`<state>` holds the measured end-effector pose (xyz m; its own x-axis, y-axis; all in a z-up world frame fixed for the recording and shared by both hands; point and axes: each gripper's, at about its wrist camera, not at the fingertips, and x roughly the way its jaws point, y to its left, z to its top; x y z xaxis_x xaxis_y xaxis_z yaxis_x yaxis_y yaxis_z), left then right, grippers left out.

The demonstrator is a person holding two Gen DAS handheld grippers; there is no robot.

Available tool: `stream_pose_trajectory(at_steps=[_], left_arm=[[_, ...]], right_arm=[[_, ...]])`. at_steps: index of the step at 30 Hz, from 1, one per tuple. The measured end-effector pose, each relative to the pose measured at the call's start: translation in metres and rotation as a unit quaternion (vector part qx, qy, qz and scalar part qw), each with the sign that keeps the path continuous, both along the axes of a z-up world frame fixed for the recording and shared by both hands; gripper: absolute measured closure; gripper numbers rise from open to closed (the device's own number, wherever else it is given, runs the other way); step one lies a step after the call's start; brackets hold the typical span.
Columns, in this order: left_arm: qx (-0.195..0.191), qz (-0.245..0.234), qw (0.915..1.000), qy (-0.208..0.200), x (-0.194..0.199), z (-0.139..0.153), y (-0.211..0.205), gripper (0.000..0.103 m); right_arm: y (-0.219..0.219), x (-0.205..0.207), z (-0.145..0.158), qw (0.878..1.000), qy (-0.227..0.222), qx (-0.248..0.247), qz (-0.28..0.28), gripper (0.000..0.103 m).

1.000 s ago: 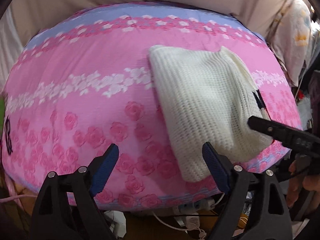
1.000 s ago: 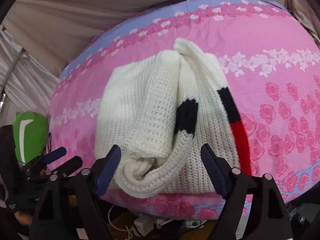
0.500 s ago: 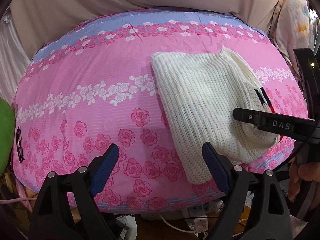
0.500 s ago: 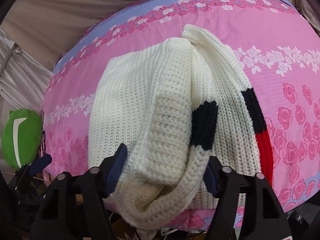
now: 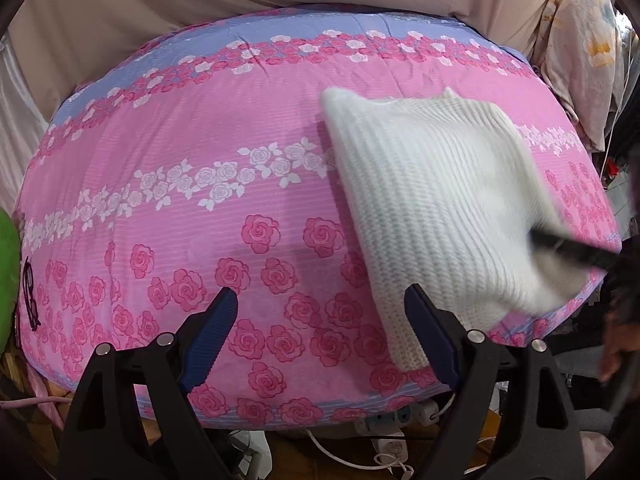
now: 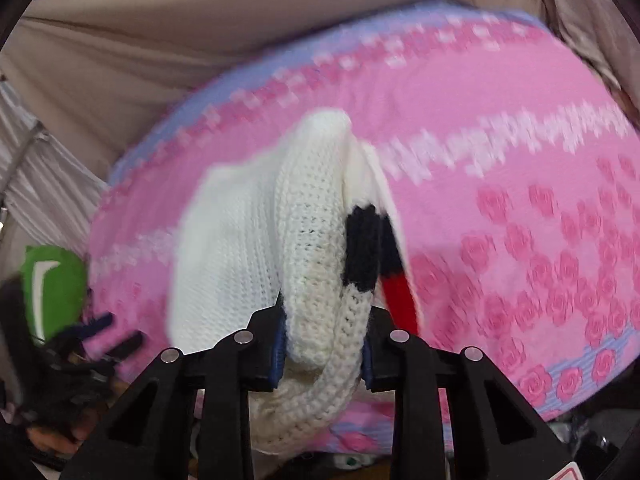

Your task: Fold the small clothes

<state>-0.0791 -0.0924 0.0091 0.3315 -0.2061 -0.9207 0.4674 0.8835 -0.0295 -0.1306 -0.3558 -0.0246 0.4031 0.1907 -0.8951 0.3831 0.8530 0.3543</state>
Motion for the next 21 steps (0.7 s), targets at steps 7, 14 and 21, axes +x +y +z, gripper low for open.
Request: stream_pose_trajectory(at_steps=[7, 14, 21], left_arm=[[-0.017, -0.079, 0.996, 0.039, -0.017, -0.006, -0.023, 0.02], [0.021, -0.112, 0.9918, 0.057, -0.032, -0.036, -0.045, 0.02], [0.04, -0.076, 0.9935, 0.074, -0.023, -0.06, -0.047, 0.02]], right_arm=[[-0.018, -0.017, 0.004, 0.996, -0.023, 0.079, -0.032, 0.052], [-0.006, 0.003, 0.014, 1.0, -0.002, 0.021, -0.005, 0.04], [0.012, 0.034, 0.001, 0.993, 0.02, -0.095, 0.068, 0.04]])
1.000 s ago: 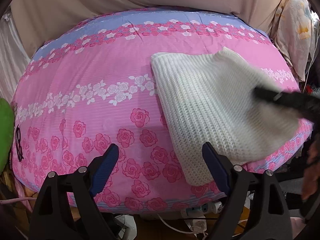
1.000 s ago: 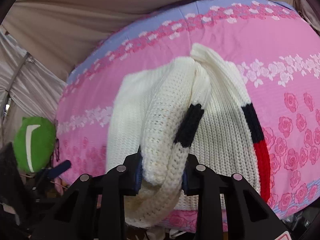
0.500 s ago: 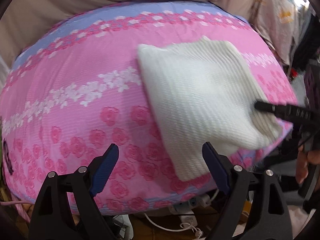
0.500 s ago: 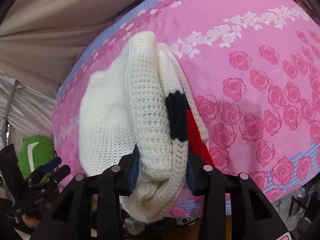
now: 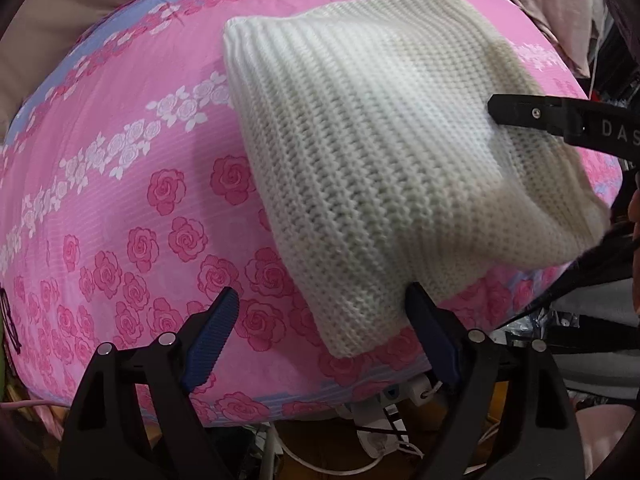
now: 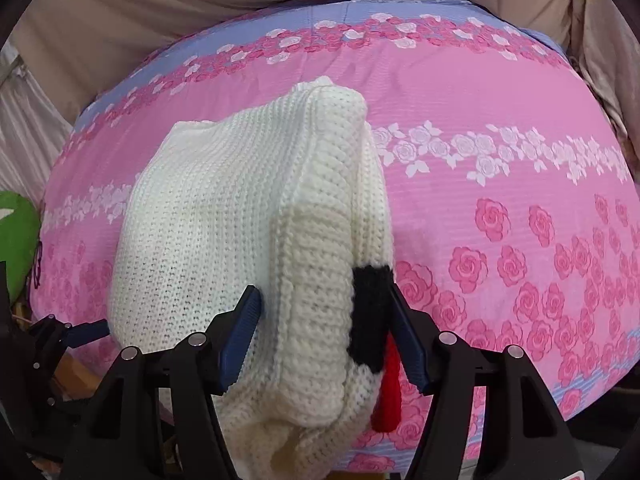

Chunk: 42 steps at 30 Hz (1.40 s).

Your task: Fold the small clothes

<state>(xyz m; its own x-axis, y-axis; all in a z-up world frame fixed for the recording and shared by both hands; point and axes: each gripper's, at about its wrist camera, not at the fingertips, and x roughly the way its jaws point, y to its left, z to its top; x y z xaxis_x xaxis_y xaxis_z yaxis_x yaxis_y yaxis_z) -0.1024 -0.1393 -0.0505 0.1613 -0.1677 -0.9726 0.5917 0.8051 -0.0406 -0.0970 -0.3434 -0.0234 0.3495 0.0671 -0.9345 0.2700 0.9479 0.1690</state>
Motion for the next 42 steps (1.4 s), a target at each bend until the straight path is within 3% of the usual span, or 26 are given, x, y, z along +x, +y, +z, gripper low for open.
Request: stream_pose_trajectory(at_steps=[3, 4, 5, 8, 11, 13, 15, 16, 17, 18, 20, 23, 27, 28, 30, 31, 35, 36, 39, 42], left_arm=[[0.002, 0.016, 0.9998, 0.009, 0.003, -0.005, 0.003, 0.02], [0.003, 0.018, 0.9998, 0.011, 0.003, -0.007, 0.003, 0.02], [0.004, 0.021, 0.9997, 0.013, 0.004, -0.007, 0.004, 0.02], [0.005, 0.024, 0.9996, 0.014, 0.004, -0.007, 0.005, 0.02], [0.001, 0.028, 0.9995, 0.015, 0.005, -0.008, 0.003, 0.02], [0.003, 0.029, 0.9994, 0.021, 0.005, -0.012, 0.0, 0.02], [0.002, 0.027, 0.9994, 0.022, 0.004, -0.011, -0.002, 0.02], [0.001, 0.024, 0.9996, 0.016, 0.003, -0.008, -0.002, 0.02], [0.0, 0.025, 0.9997, 0.007, 0.001, -0.001, 0.0, 0.02], [-0.009, 0.026, 0.9996, 0.004, 0.0, 0.005, 0.002, 0.021], [-0.027, 0.033, 0.9991, -0.001, 0.002, 0.02, 0.012, 0.022], [-0.056, 0.05, 0.9971, -0.016, 0.006, 0.044, 0.024, 0.022], [-0.072, 0.075, 0.9942, -0.028, 0.02, 0.055, 0.022, 0.021], [-0.069, 0.084, 0.9938, -0.02, 0.026, 0.05, 0.02, 0.021], [-0.063, 0.094, 0.9935, -0.006, 0.037, 0.043, 0.016, 0.021], [-0.057, 0.095, 0.9939, -0.006, 0.04, 0.039, 0.013, 0.021], [-0.04, 0.075, 0.9962, -0.019, 0.033, 0.029, -0.002, 0.02], [-0.039, 0.072, 0.9965, -0.016, 0.033, 0.025, -0.003, 0.019], [-0.029, 0.061, 0.9976, -0.012, 0.029, 0.018, -0.014, 0.02], [-0.037, 0.06, 0.9966, -0.043, 0.025, 0.043, -0.014, 0.021]], right_arm=[[0.004, 0.009, -0.002, 1.0, 0.005, -0.006, 0.016, 0.046], [0.005, 0.01, -0.002, 1.0, 0.004, -0.002, 0.018, 0.062], [0.004, 0.011, -0.002, 1.0, 0.002, 0.008, 0.018, 0.072], [-0.006, 0.011, 0.019, 0.998, -0.028, 0.052, 0.007, 0.082], [-0.023, 0.005, 0.05, 0.993, -0.077, 0.088, -0.011, 0.083], [-0.036, 0.007, 0.027, 0.995, -0.049, 0.083, -0.021, 0.083], [-0.044, 0.008, -0.022, 0.997, 0.02, 0.069, -0.018, 0.079], [-0.052, 0.004, -0.029, 0.995, 0.005, 0.095, -0.031, 0.074], [-0.06, 0.002, -0.023, 0.992, -0.003, 0.114, -0.05, 0.068], [-0.064, -0.001, -0.01, 0.99, -0.012, 0.12, -0.066, 0.068], [-0.06, -0.008, 0.02, 0.993, -0.034, 0.083, -0.073, 0.064], [-0.035, -0.022, 0.057, 0.998, -0.051, 0.034, -0.029, 0.063], [-0.005, -0.044, 0.041, 0.999, -0.012, 0.049, 0.002, 0.053], [0.001, -0.049, 0.026, 0.998, 0.004, 0.06, 0.004, 0.054], [0.006, -0.052, 0.005, 0.997, 0.015, 0.073, 0.009, 0.092], [0.006, -0.052, 0.003, 0.997, 0.019, 0.077, 0.006, 0.092], [-0.015, -0.054, 0.04, 0.997, -0.044, 0.056, -0.03, 0.092], [-0.021, -0.053, 0.035, 0.997, -0.035, 0.052, -0.033, 0.092], [-0.03, -0.055, -0.029, 0.997, 0.048, 0.048, -0.024, 0.09], [-0.033, -0.058, -0.001, 0.996, 0.025, 0.065, -0.059, 0.087]])
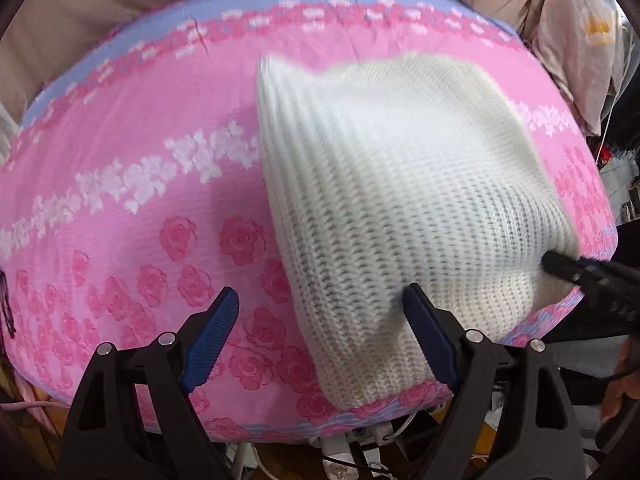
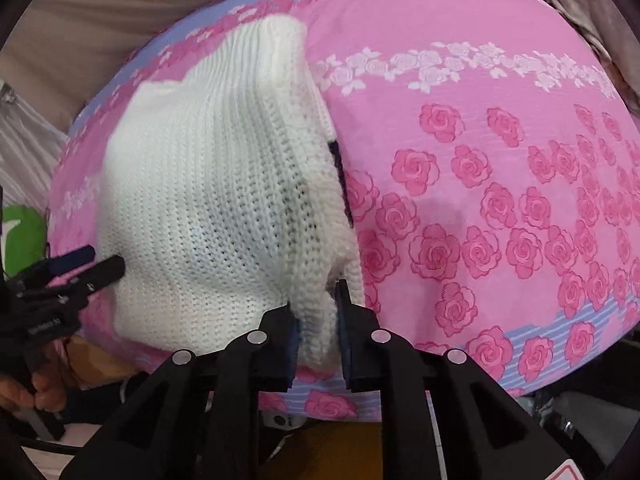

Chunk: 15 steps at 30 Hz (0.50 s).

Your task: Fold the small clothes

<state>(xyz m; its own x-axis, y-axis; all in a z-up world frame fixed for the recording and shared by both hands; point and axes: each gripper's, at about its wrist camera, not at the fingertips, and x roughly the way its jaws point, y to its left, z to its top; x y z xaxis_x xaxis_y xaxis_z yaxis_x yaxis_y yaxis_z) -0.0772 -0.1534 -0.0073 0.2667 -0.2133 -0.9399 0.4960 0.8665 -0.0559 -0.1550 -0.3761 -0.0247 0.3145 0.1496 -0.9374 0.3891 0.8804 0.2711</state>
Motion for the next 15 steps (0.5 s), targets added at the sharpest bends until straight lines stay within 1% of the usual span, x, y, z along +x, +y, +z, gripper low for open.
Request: stream_pose_trajectory(at_steps=[1, 2, 4, 5, 7, 9, 10, 12, 13, 14, 15], left_arm=[[-0.009, 0.005, 0.9999, -0.012, 0.002, 0.01, 0.001, 0.021], [-0.014, 0.012, 0.9997, -0.017, 0.005, 0.014, 0.001, 0.021], [-0.019, 0.022, 0.9994, -0.018, 0.016, 0.016, -0.001, 0.021], [-0.009, 0.028, 0.9994, -0.017, 0.023, 0.011, -0.005, 0.021], [0.005, 0.034, 0.9994, -0.009, 0.034, -0.001, -0.012, 0.021], [0.018, 0.035, 0.9992, -0.001, 0.042, -0.013, -0.017, 0.02], [0.022, 0.033, 0.9992, 0.002, 0.044, -0.018, -0.018, 0.019], [0.018, 0.041, 0.9989, 0.013, 0.046, -0.026, -0.018, 0.019], [0.014, 0.046, 0.9987, 0.015, 0.047, -0.028, -0.018, 0.018], [0.013, 0.05, 0.9985, 0.017, 0.048, -0.028, -0.018, 0.018], [0.012, 0.05, 0.9985, 0.018, 0.047, -0.028, -0.018, 0.018]], right_arm=[[-0.001, -0.001, 0.017, 1.0, -0.021, 0.0, -0.013, 0.082], [0.0, -0.001, 0.037, 0.999, -0.049, -0.002, -0.018, 0.08], [0.007, 0.012, 0.068, 0.996, -0.089, -0.03, -0.001, 0.08], [0.012, 0.022, 0.077, 0.994, -0.102, -0.045, 0.012, 0.08], [0.02, 0.045, 0.083, 0.991, -0.12, -0.057, 0.033, 0.08], [0.02, 0.07, 0.075, 0.99, -0.121, -0.052, 0.039, 0.08], [0.02, 0.075, 0.07, 0.991, -0.121, -0.048, 0.037, 0.08], [0.02, 0.085, 0.058, 0.992, -0.123, -0.024, 0.034, 0.08], [0.019, 0.096, 0.046, 0.993, -0.111, -0.024, 0.039, 0.082], [0.019, 0.102, 0.031, 0.994, -0.09, -0.033, 0.051, 0.087], [0.019, 0.109, 0.008, 0.995, -0.058, -0.047, 0.062, 0.092]])
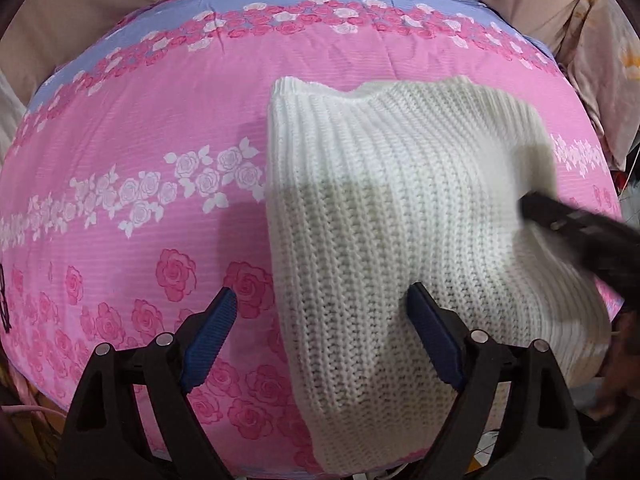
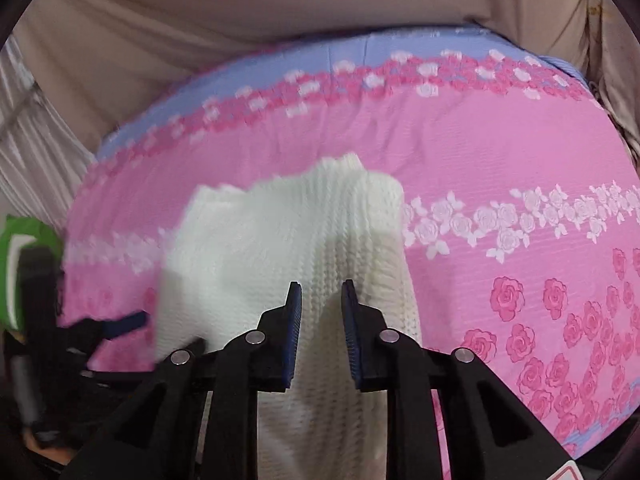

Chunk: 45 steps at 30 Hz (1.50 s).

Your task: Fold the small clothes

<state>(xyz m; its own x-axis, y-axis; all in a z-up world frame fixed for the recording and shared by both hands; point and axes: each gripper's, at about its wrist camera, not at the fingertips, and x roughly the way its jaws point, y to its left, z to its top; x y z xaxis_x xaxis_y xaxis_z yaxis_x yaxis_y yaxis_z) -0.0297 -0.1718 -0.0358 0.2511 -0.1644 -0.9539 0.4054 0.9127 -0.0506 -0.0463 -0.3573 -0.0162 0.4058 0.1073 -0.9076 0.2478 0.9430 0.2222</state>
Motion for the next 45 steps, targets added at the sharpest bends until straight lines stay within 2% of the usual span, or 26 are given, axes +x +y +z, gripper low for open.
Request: stream_pose_trajectory(at_steps=[1, 2, 6, 8, 10, 12, 13, 16, 19, 20, 21, 23, 24, 25, 27, 28, 29, 31, 32, 35, 38, 40, 41, 43, 44, 45], left_arm=[[0.002, 0.0, 1.0, -0.001, 0.0, 0.001, -0.001, 0.018], [0.006, -0.001, 1.0, -0.004, -0.001, 0.003, -0.002, 0.018], [0.009, -0.009, 0.9998, -0.016, -0.009, 0.015, -0.004, 0.02], [0.006, -0.008, 0.9999, -0.011, -0.012, 0.016, -0.003, 0.02], [0.006, -0.011, 0.9999, -0.01, -0.015, 0.015, -0.003, 0.02], [0.011, -0.018, 0.9997, -0.011, -0.018, 0.012, -0.005, 0.02], [0.014, -0.019, 0.9997, -0.011, -0.019, 0.011, -0.006, 0.02], [0.016, -0.02, 0.9995, -0.016, -0.02, 0.013, -0.006, 0.02], [0.012, -0.014, 0.9998, -0.011, -0.02, 0.012, -0.005, 0.02], [0.018, -0.015, 0.9997, -0.002, -0.02, 0.012, -0.004, 0.02], [0.029, -0.018, 0.9993, 0.016, -0.021, 0.012, -0.004, 0.02], [0.03, -0.018, 0.9992, 0.019, -0.022, 0.013, -0.005, 0.02], [0.035, -0.02, 0.9989, 0.025, -0.023, 0.017, -0.003, 0.02], [0.02, -0.022, 0.9993, 0.024, -0.025, 0.024, -0.001, 0.02], [-0.021, -0.018, 0.999, 0.034, -0.027, 0.033, 0.006, 0.018], [-0.05, -0.009, 0.9977, 0.045, -0.027, 0.035, 0.012, 0.016], [-0.068, 0.002, 0.9962, 0.055, -0.026, 0.033, 0.016, 0.014], [-0.08, 0.029, 0.9933, 0.078, -0.022, 0.021, 0.024, 0.014], [-0.086, 0.044, 0.9915, 0.087, -0.02, 0.015, 0.028, 0.014], [-0.111, 0.091, 0.9823, 0.121, -0.008, -0.011, 0.04, 0.013], [-0.137, 0.111, 0.9732, 0.148, -0.001, -0.026, 0.044, 0.012], [-0.147, 0.108, 0.9702, 0.159, -0.002, -0.026, 0.04, 0.022], [-0.159, 0.097, 0.9671, 0.173, -0.002, -0.025, 0.036, 0.034], [-0.154, 0.079, 0.9703, 0.168, -0.004, -0.014, 0.028, 0.049], [-0.157, 0.071, 0.971, 0.165, -0.005, -0.008, 0.026, 0.058], [-0.162, 0.064, 0.9711, 0.164, -0.006, -0.001, 0.024, 0.062]], right_arm=[[-0.003, 0.003, -0.021, 1.0, 0.022, -0.003, 0.001, 0.096], [-0.008, 0.002, -0.021, 1.0, 0.009, 0.011, -0.007, 0.096], [-0.009, -0.017, 0.027, 0.999, -0.024, 0.011, -0.028, 0.095], [-0.002, -0.033, 0.037, 0.999, -0.03, 0.006, -0.031, 0.091], [0.01, -0.045, 0.022, 1.0, 0.0, 0.005, -0.02, 0.091], [0.022, -0.051, -0.011, 0.999, 0.045, -0.017, -0.003, 0.091], [0.024, -0.054, -0.019, 0.999, 0.048, -0.017, -0.005, 0.092], [0.021, -0.059, 0.009, 0.999, 0.02, 0.003, -0.026, 0.092], [0.026, -0.071, 0.034, 1.0, -0.001, -0.019, -0.017, 0.092], [0.027, -0.072, 0.031, 1.0, 0.005, -0.027, -0.012, 0.091], [0.028, -0.073, 0.015, 0.999, 0.023, -0.034, -0.006, 0.091], [0.026, -0.073, -0.02, 0.998, 0.057, -0.026, -0.004, 0.096], [0.022, -0.075, -0.023, 0.998, 0.053, -0.015, -0.011, 0.096], [0.019, -0.075, -0.017, 0.999, 0.049, -0.001, -0.024, 0.096], [0.012, -0.078, 0.005, 0.999, 0.024, 0.027, -0.041, 0.087], [0.007, -0.082, 0.017, 0.998, 0.005, 0.036, -0.046, 0.074], [0.004, -0.084, 0.022, 0.998, -0.005, 0.036, -0.05, 0.051], [-0.007, -0.086, 0.021, 0.997, -0.013, 0.014, -0.07, 0.03], [-0.012, -0.083, 0.015, 0.997, -0.004, 0.013, -0.074, 0.03], [-0.022, -0.074, -0.019, 0.994, 0.033, 0.063, -0.081, 0.03], [-0.026, -0.069, -0.041, 0.988, 0.034, 0.12, -0.09, 0.029], [-0.029, -0.069, -0.049, 0.982, 0.03, 0.156, -0.104, 0.03], [-0.03, -0.071, -0.051, 0.979, 0.026, 0.169, -0.109, 0.039], [-0.03, -0.072, -0.052, 0.973, 0.016, 0.2, -0.113, 0.058], [-0.03, -0.072, -0.049, 0.972, 0.012, 0.204, -0.118, 0.064], [-0.03, -0.073, -0.044, 0.971, 0.007, 0.208, -0.12, 0.066]])
